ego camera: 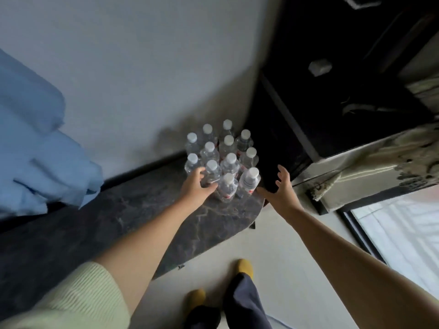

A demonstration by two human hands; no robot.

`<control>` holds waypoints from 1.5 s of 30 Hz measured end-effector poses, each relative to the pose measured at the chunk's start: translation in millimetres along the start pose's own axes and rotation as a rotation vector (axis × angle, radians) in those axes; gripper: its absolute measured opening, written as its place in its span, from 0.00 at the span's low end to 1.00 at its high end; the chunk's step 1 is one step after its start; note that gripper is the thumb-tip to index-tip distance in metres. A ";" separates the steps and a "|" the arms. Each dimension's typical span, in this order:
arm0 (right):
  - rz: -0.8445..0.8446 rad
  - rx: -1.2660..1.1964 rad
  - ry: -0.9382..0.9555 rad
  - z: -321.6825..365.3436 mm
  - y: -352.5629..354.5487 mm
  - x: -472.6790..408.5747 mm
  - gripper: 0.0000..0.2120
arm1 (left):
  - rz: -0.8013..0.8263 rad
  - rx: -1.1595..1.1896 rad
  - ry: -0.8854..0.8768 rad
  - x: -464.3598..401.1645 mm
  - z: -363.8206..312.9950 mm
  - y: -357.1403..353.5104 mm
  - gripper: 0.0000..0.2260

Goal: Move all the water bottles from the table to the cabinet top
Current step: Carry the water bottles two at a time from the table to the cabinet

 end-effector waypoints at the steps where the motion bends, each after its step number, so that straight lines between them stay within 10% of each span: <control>1: -0.009 0.033 0.035 16.0 7.2 11.0 0.43 | -0.011 -0.041 -0.040 11.0 -10.8 18.0 0.27; 16: 0.488 0.863 0.597 174.3 -36.5 99.6 0.28 | -0.271 -0.420 -0.369 170.1 -15.2 135.0 0.17; 30: 0.956 1.176 0.966 160.1 -159.5 240.7 0.19 | -0.366 -0.361 0.304 347.0 173.1 105.5 0.20; 45: 1.238 1.072 1.708 216.5 -393.2 673.3 0.22 | -0.674 -0.191 0.898 730.5 499.2 158.4 0.21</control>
Point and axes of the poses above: each hand's wrist, its own x-axis away from the middle knuckle, its own y-axis out of the back of the hand, z = x × y, the point moved 6 cm from there along -x, towards the middle knuckle, and after that the axes turned 14 degrees about y, right-handed, at the moved point
